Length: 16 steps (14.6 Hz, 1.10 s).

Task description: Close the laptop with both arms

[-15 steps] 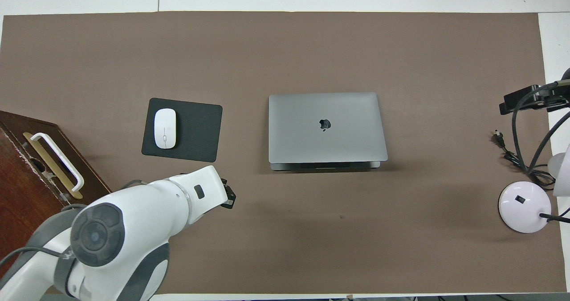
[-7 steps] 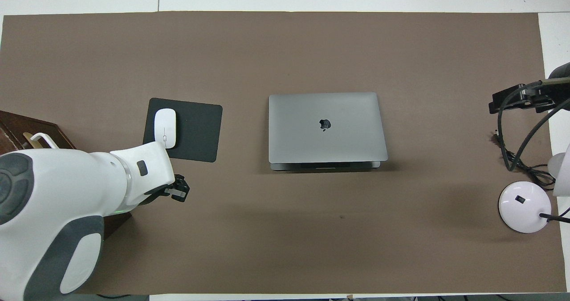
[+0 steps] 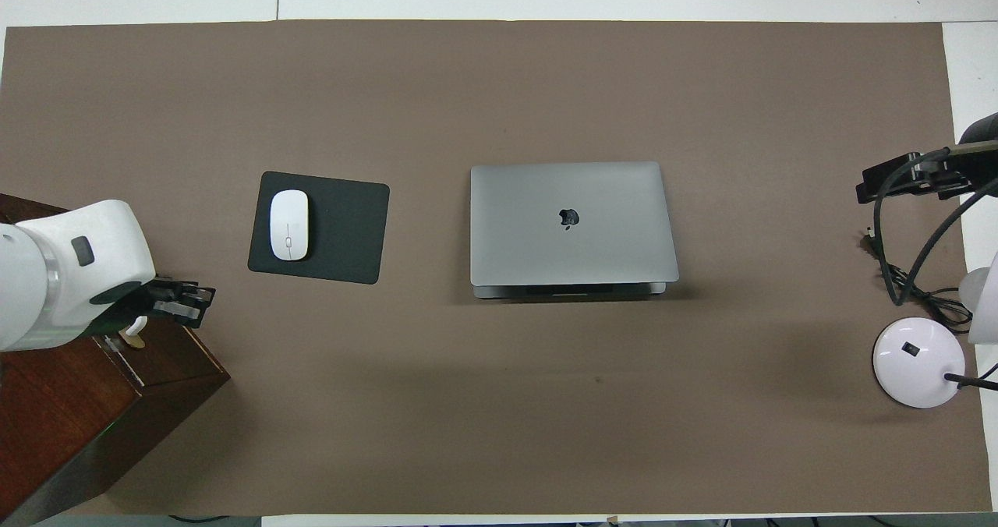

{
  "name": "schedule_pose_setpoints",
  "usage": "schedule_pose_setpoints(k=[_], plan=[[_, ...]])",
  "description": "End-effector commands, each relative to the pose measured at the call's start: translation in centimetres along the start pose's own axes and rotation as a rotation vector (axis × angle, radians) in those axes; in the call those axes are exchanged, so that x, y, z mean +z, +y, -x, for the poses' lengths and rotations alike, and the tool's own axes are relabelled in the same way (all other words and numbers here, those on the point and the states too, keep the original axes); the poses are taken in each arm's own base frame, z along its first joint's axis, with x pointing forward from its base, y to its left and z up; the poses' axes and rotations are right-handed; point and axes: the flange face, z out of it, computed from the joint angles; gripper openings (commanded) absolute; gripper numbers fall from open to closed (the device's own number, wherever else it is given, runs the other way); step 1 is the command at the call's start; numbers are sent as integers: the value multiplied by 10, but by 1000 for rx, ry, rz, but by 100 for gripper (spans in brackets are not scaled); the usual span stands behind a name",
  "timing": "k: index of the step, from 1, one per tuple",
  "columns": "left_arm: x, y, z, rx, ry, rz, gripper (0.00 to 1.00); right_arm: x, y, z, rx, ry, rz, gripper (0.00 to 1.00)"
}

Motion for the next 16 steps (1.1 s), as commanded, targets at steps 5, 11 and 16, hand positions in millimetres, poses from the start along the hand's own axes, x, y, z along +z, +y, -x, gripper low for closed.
schedule_pose_setpoints(k=[5, 11, 16], plan=[[-26, -67, 15, -134, -18, -32, 100, 0, 3, 7, -15, 19, -6, 100], [-41, -105, 20, -290, 3, -49, 100, 0, 3, 8, -15, 20, -6, 100], [-62, -117, 5, -298, 12, -70, 100, 0, 4, 8, -15, 19, -6, 100]])
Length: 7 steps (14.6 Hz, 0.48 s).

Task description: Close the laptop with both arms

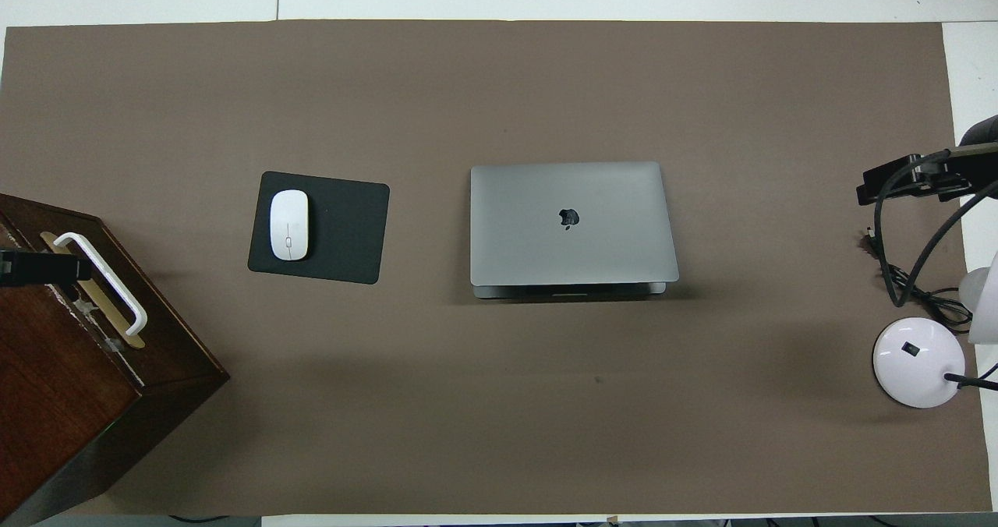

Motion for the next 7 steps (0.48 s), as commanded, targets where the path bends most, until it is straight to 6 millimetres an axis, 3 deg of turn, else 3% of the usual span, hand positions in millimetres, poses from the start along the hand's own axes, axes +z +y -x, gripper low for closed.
schedule_pose_setpoints(k=[1, 5, 7], plan=[[-12, -6, -17, -20, -19, -28, 100, 1, 3, 6, -16, 17, -6, 100], [-35, -14, -39, -38, -65, -20, 100, 0, 3, 7, -16, 19, -6, 100], [-30, -15, -44, -39, -77, -19, 100, 1, 4, 6, -13, 17, -6, 100]])
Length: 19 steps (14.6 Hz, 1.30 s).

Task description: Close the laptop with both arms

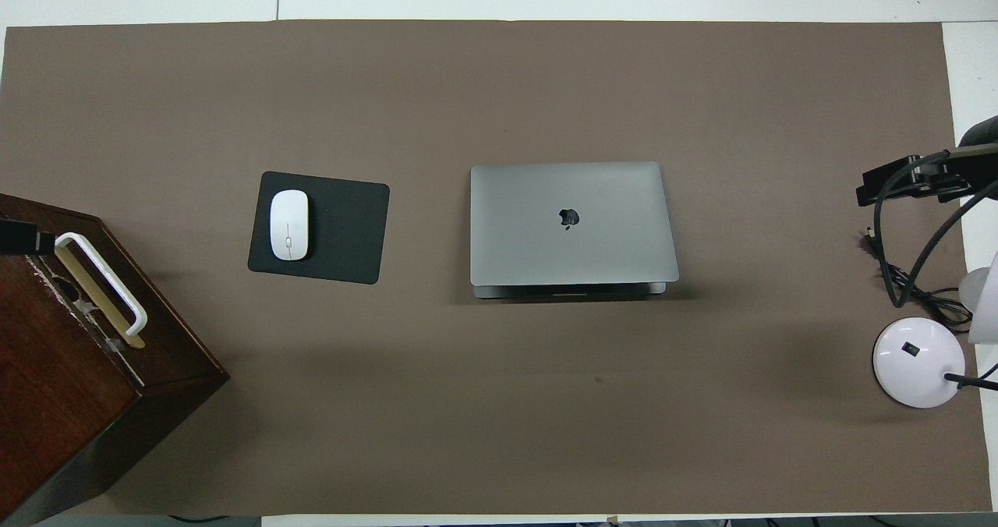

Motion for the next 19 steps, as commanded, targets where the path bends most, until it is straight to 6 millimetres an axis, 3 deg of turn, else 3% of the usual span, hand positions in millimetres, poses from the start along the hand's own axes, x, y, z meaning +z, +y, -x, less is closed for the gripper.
schedule_pose_setpoints(k=[1, 6, 10, 19], plan=[[5, -2, -16, -13, -42, -10, 100, -1, 4, 7, -15, 21, -6, 100], [16, -1, -18, -10, -55, -15, 100, 0, 3, 6, -15, 20, -6, 100], [26, 12, -23, -15, -39, -18, 100, -2, 8, 7, -12, 22, -6, 100], [27, 20, -24, -44, -29, -17, 100, -2, 15, 7, -6, 24, -6, 100]])
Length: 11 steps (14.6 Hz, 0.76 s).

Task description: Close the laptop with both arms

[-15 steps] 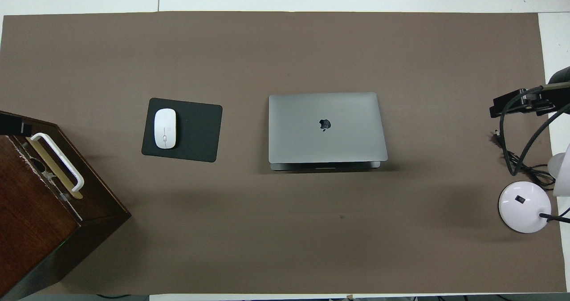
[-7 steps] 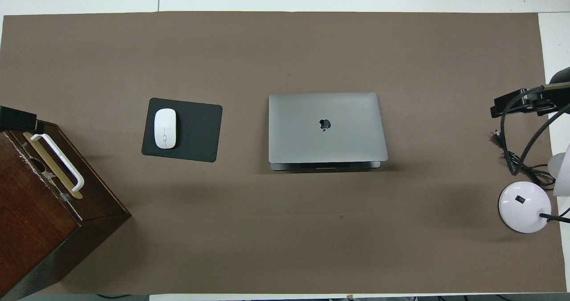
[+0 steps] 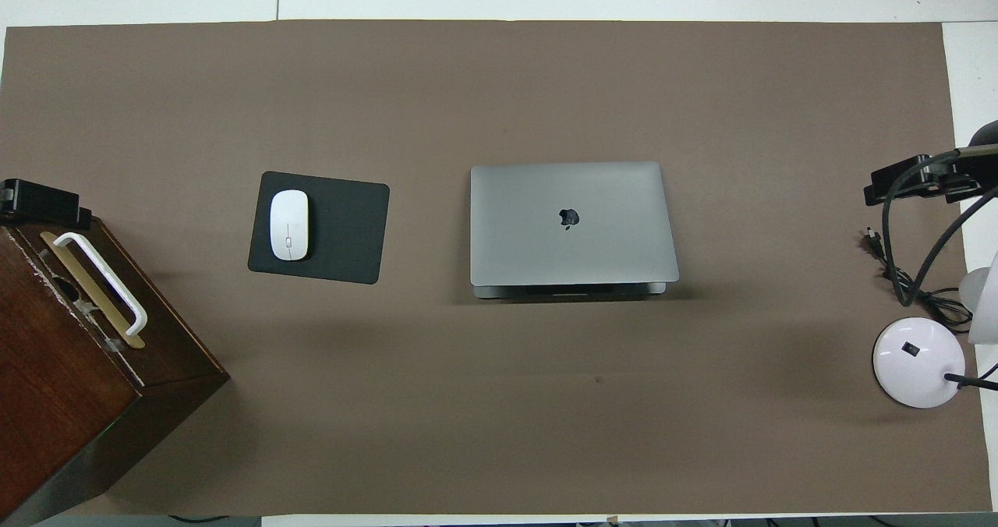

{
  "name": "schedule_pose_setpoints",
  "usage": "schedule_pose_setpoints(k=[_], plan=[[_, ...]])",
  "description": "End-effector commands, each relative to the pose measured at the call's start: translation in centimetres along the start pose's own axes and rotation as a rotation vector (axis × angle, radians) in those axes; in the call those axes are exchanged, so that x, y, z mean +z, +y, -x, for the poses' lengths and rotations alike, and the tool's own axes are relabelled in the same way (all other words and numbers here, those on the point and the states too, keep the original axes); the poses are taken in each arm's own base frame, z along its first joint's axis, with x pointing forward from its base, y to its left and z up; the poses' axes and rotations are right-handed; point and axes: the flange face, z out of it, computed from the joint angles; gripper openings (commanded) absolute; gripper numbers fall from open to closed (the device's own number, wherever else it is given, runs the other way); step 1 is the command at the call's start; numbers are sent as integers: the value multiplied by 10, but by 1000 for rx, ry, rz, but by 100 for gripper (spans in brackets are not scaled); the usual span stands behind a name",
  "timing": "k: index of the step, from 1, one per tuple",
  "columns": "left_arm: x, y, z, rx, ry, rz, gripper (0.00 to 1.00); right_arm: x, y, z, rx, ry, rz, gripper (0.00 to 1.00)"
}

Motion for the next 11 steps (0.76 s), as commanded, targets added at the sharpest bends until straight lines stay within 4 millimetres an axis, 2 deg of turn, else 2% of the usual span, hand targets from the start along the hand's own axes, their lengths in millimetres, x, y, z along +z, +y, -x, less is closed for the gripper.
schedule_pose_setpoints(k=[1, 3, 11], plan=[[2, 2, 0, -12, 11, -13, 100, -1, 4, 6, -24, 20, -6, 100], [2, 2, 0, -12, 9, -13, 100, -2, 3, 6, -15, 20, -6, 100], [2, -1, 2, -18, 6, -11, 100, -3, 28, 9, 10, 23, -7, 100]])
